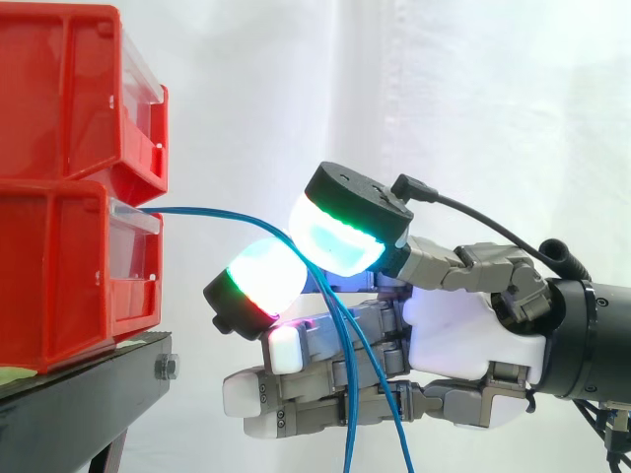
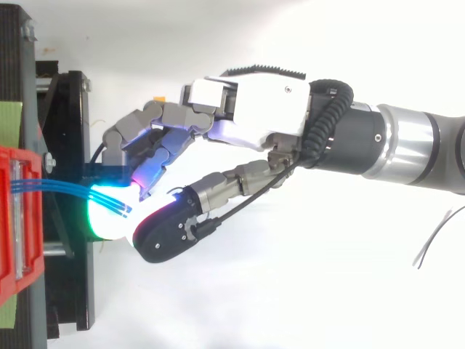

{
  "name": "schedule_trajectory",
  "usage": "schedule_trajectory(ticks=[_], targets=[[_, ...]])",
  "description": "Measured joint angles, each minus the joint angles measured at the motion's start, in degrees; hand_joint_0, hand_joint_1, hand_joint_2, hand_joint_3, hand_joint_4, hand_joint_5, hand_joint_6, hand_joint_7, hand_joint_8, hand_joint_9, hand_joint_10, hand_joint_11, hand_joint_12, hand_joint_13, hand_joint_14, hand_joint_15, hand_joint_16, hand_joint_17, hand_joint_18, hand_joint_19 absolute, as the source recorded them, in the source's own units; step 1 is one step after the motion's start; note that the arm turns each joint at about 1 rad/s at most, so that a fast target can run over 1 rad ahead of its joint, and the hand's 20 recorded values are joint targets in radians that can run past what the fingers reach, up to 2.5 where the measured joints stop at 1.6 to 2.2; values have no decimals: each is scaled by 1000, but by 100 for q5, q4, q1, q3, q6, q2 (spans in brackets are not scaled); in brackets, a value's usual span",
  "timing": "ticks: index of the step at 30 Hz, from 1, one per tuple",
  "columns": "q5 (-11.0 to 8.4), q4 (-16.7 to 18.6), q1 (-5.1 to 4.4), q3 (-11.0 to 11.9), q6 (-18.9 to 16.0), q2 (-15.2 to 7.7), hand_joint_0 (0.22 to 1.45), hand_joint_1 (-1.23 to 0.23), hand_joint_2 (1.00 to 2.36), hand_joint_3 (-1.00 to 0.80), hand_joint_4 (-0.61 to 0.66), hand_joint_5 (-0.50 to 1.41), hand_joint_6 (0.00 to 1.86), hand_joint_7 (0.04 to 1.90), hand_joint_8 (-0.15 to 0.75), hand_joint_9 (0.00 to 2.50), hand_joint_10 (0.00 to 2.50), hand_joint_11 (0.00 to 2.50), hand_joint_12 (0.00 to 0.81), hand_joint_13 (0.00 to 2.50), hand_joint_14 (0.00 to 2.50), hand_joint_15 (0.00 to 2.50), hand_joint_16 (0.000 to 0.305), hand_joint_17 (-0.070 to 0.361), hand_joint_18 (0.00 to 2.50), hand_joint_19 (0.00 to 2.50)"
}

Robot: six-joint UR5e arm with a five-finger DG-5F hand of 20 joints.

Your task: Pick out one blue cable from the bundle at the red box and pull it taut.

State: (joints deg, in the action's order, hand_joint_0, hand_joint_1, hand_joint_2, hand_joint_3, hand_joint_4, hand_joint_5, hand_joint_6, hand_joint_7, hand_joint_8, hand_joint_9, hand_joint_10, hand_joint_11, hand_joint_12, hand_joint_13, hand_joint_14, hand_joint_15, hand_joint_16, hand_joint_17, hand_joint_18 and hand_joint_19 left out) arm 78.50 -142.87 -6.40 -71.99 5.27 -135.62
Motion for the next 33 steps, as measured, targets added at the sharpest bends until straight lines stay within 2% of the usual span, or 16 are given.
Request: schedule_trajectory(ticks=[7, 11, 15, 19, 22, 26, 33], targets=[[18, -4, 9, 0, 0, -1, 676, -854, 1014, -361, -26, -160, 898, 999, 242, 917, 17, 540, 140, 721, 10, 270, 8, 18, 442, 349], [37, -4, 14, 2, 0, 0, 712, -895, 1009, -403, -59, -162, 899, 1067, 237, 912, 17, 542, 136, 724, 10, 267, 8, 17, 452, 335], [55, -4, 19, 2, 1, -4, 739, -915, 1003, -468, -85, -164, 909, 1027, 229, 912, 18, 555, 134, 735, 10, 270, 7, 17, 463, 326], [59, 2, 21, 1, 2, -1, 717, -948, 1000, -500, -51, -167, 921, 961, 224, 922, 18, 557, 133, 749, 10, 277, 8, 17, 481, 327], [60, 14, 23, 1, 5, -1, 666, -946, 1000, -500, 20, -162, 915, 964, 229, 949, 18, 567, 129, 751, 12, 277, 8, 17, 488, 334], [60, 3, 23, 1, 2, -1, 603, -897, 1000, -500, 61, -151, 908, 1010, 231, 989, 21, 584, 129, 763, 11, 290, 8, 18, 487, 354], [69, -4, 24, 1, 1, -1, 544, -710, 1000, -500, 76, -145, 899, 985, 245, 1032, 18, 597, 134, 773, 11, 301, 9, 21, 488, 371]])
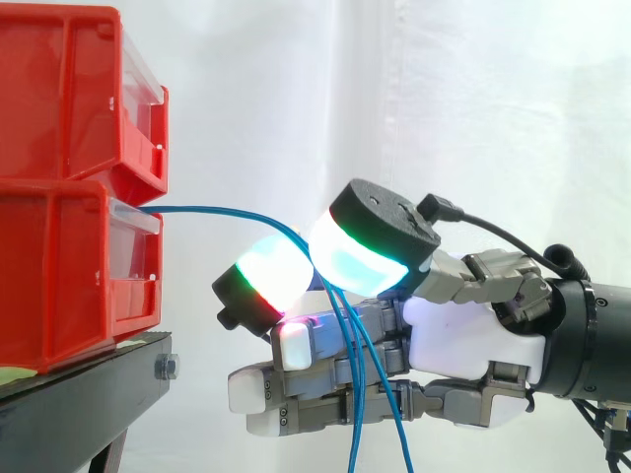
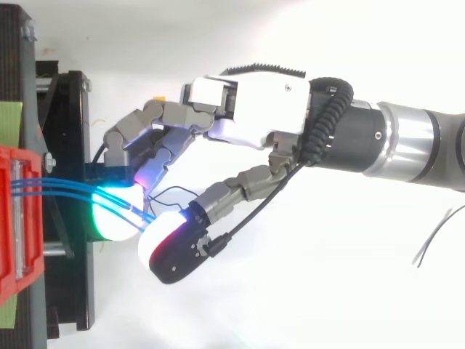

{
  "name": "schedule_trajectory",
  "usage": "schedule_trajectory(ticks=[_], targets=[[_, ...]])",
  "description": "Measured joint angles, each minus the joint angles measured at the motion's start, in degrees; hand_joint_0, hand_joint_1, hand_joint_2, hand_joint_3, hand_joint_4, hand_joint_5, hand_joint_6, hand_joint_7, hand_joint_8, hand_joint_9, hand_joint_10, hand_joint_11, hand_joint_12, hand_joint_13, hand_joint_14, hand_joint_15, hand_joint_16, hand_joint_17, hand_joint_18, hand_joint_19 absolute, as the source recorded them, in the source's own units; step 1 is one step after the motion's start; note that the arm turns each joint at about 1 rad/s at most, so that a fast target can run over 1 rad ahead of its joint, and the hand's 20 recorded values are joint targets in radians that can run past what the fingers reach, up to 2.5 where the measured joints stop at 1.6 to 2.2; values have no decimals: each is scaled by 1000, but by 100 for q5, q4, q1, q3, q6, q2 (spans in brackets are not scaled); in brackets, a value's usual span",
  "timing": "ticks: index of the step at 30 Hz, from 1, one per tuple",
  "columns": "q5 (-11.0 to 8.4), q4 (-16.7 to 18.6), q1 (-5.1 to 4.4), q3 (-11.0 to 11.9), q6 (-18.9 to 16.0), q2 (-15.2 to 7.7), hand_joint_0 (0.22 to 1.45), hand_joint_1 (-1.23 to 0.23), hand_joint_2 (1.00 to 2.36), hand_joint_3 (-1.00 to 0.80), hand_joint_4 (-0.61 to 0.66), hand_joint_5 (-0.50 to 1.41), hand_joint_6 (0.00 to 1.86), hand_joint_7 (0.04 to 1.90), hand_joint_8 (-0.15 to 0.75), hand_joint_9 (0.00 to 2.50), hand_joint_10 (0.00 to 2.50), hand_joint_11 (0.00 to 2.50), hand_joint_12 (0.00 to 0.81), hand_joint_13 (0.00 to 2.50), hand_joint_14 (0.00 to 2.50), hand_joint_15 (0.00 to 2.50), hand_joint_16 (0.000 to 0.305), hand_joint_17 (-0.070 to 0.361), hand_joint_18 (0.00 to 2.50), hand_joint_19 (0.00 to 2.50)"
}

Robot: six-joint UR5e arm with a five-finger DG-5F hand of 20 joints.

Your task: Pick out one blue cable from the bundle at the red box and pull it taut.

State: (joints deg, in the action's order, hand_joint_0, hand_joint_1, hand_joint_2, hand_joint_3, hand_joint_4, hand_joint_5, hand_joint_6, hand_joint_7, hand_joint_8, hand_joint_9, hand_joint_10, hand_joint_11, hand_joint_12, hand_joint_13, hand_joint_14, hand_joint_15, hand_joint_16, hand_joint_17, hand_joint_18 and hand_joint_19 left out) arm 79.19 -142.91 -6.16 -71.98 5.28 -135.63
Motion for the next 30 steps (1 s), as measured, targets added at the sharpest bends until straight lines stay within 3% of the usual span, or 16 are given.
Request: schedule_trajectory(ticks=[8, 19, 30], targets=[[34, 0, 4, 6, -1, -1, 581, -580, 1000, -500, 53, -138, 880, 1016, 239, 1043, 21, 597, 123, 761, 12, 297, 8, 17, 454, 390], [66, -17, 48, 10, 2, -6, 652, -800, 1013, -354, 49, -138, 885, 1127, 243, 1024, 21, 624, 118, 747, 11, 308, 6, 14, 445, 368], [141, -177, 91, 9, 2, -4, 750, -917, 1000, -500, -108, -149, 919, 1098, 220, 1038, 22, 657, 106, 775, 11, 311, 6, 13, 511, 348]])
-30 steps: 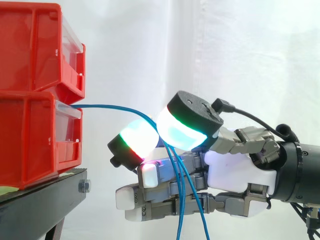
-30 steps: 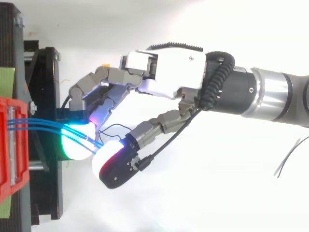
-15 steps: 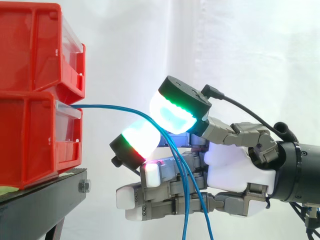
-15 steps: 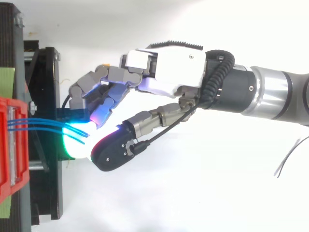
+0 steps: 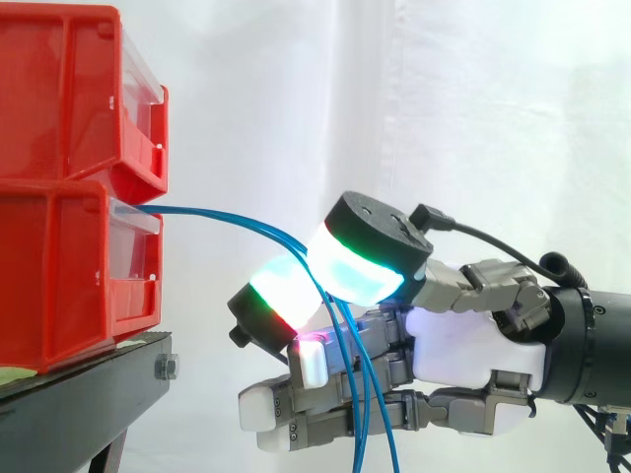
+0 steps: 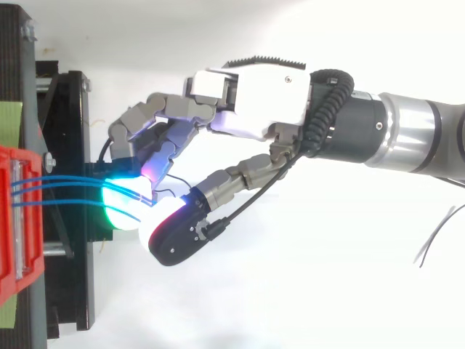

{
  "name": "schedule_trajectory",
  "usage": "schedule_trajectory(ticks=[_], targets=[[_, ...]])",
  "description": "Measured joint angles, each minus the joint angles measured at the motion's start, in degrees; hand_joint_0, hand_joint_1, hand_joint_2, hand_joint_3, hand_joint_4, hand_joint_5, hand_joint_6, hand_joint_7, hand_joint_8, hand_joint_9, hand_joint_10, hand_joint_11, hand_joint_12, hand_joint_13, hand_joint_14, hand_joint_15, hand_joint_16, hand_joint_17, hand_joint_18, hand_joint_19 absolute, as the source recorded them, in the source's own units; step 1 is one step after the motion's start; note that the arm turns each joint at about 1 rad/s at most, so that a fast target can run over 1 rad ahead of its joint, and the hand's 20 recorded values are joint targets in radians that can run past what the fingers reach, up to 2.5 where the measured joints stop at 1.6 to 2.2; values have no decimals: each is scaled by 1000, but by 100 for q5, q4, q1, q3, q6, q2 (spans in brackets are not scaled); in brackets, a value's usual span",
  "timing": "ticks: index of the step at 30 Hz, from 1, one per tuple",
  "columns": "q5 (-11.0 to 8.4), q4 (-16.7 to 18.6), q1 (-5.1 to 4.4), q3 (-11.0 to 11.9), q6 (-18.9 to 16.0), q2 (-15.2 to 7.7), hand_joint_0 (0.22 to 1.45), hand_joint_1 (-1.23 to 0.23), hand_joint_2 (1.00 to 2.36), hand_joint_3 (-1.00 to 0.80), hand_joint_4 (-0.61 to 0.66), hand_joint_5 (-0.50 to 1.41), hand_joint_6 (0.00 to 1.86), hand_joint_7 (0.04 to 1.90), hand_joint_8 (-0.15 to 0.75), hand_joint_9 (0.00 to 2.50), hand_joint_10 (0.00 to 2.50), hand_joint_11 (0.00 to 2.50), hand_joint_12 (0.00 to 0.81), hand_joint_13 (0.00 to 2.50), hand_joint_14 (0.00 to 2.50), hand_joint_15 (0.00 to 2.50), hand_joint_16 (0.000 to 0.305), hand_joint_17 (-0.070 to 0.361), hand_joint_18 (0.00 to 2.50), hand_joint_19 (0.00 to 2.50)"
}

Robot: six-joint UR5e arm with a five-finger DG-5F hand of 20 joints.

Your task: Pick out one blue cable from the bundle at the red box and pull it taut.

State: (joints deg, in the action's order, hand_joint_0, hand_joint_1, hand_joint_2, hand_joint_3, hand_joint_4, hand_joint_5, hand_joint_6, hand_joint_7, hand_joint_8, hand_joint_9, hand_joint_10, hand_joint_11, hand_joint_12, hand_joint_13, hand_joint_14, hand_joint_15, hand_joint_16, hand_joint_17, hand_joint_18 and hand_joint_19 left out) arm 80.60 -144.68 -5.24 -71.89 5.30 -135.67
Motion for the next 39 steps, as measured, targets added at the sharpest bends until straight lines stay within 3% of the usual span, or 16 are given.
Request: schedule_trajectory(ticks=[8, 16, 20, 26, 30, 35, 39], targets=[[86, -86, 39, 0, -2, 4, 708, -974, 1000, -500, -69, -147, 928, 1064, 206, 1079, 23, 722, 101, 785, 14, 320, 6, 14, 530, 356], [225, -139, 68, 55, -3, 4, 569, -955, 1000, -500, 41, -136, 919, 1021, 217, 1104, 23, 736, 105, 791, 12, 327, 7, 16, 525, 380], [298, -252, 77, 122, -3, 4, 528, -697, 1000, -500, 65, -133, 902, 1037, 230, 1125, 21, 716, 114, 797, 12, 345, 9, 20, 509, 399], [323, -386, 91, 186, -3, 14, 517, -573, 1000, -500, 73, -133, 890, 1027, 243, 1119, 22, 703, 120, 795, 12, 343, 9, 21, 490, 417], [325, -441, 94, 216, -9, 20, 584, -368, 1000, -500, 51, -134, 883, 1028, 234, 1121, 24, 704, 105, 784, 13, 354, 6, 15, 459, 436], [325, -551, 103, 282, -11, 22, 607, -388, 1000, -491, 64, -137, 874, 1012, 242, 1110, 23, 706, 108, 785, 13, 367, 6, 12, 450, 437], [325, -581, 109, 295, -17, 23, 597, -493, 1011, -372, 68, -144, 874, 1011, 253, 1090, 21, 716, 114, 784, 13, 374, 5, 12, 446, 445]])
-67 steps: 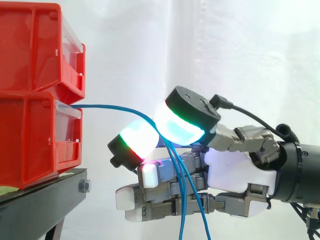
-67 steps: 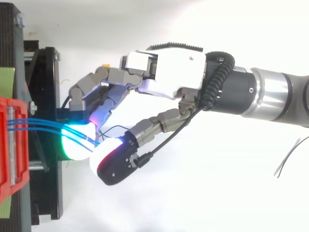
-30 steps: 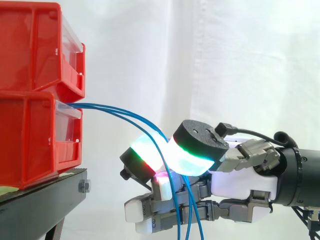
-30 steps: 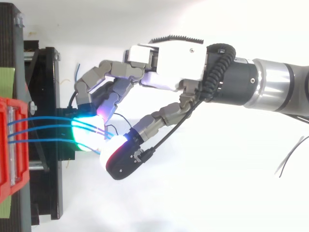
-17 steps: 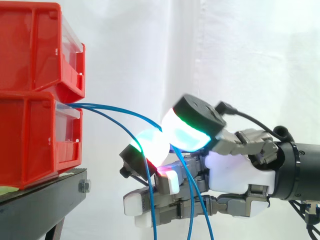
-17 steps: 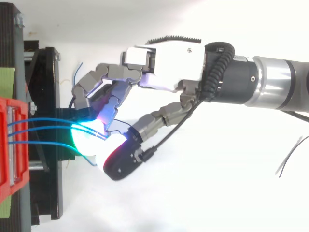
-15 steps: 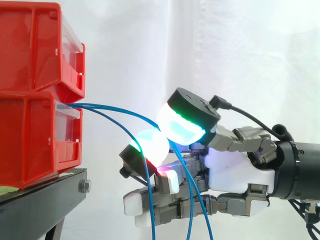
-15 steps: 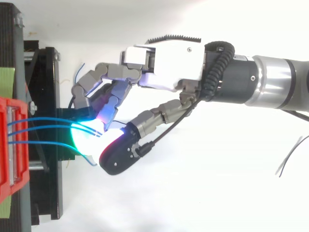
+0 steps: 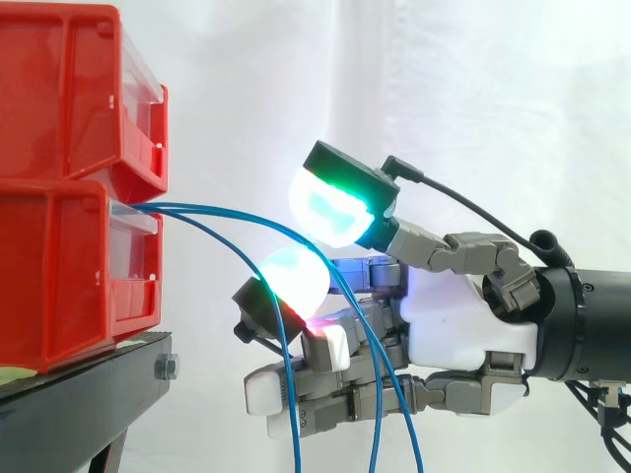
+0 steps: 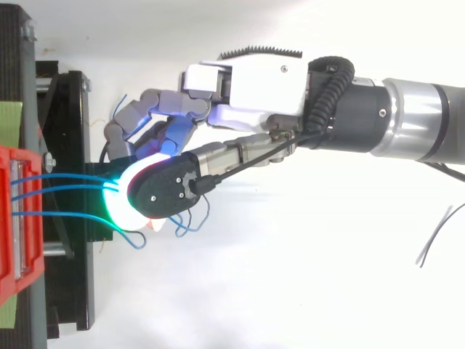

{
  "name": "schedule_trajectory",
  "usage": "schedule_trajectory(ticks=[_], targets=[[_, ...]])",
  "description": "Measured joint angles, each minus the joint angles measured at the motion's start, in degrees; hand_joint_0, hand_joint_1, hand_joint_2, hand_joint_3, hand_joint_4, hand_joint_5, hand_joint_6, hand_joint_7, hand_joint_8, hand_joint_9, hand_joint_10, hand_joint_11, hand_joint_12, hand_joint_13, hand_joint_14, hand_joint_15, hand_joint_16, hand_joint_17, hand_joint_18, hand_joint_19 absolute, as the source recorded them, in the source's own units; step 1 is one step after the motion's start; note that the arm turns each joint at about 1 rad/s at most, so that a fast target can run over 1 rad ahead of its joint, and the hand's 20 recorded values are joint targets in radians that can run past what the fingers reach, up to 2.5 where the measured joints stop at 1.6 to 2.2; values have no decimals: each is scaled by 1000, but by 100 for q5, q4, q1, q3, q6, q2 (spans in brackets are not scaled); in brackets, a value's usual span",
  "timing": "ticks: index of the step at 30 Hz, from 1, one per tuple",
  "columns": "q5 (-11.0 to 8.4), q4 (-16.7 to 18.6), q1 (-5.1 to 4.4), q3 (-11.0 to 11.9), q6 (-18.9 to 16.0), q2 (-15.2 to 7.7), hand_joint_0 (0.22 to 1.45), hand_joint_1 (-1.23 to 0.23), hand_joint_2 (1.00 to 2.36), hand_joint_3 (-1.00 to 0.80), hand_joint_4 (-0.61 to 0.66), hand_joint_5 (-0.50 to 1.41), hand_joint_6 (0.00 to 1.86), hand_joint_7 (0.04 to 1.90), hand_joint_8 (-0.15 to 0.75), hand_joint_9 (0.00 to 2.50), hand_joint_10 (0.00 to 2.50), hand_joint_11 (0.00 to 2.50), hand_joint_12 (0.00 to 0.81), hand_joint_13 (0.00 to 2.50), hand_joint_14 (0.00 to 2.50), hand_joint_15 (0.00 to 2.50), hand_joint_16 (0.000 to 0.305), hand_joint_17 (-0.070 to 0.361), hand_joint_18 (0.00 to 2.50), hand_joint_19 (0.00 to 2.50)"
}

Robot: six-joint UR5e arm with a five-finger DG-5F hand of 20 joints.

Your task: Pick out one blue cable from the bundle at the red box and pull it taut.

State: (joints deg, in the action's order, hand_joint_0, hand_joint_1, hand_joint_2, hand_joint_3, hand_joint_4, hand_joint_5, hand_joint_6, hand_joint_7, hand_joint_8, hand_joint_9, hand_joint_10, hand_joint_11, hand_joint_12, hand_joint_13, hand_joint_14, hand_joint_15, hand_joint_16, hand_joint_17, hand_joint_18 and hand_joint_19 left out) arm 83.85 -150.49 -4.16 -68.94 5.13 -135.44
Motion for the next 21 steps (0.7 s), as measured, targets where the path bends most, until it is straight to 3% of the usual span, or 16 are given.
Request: schedule_trajectory(ticks=[8, 14, 21], targets=[[0, 15, 10, 7, 4, 0, 611, -708, 1011, -374, 75, -172, 896, 970, 263, 1053, 21, 728, 128, 778, 14, 375, 6, 13, 451, 436], [0, -2, 12, 9, 27, 0, 646, -770, 1008, -416, 52, -177, 905, 960, 257, 1029, 24, 719, 130, 777, 13, 368, 6, 14, 469, 424], [0, -7, 12, 11, 32, -1, 752, -842, 1001, -486, -124, -188, 925, 1015, 232, 1004, 22, 726, 127, 798, 13, 357, 6, 14, 532, 385]])
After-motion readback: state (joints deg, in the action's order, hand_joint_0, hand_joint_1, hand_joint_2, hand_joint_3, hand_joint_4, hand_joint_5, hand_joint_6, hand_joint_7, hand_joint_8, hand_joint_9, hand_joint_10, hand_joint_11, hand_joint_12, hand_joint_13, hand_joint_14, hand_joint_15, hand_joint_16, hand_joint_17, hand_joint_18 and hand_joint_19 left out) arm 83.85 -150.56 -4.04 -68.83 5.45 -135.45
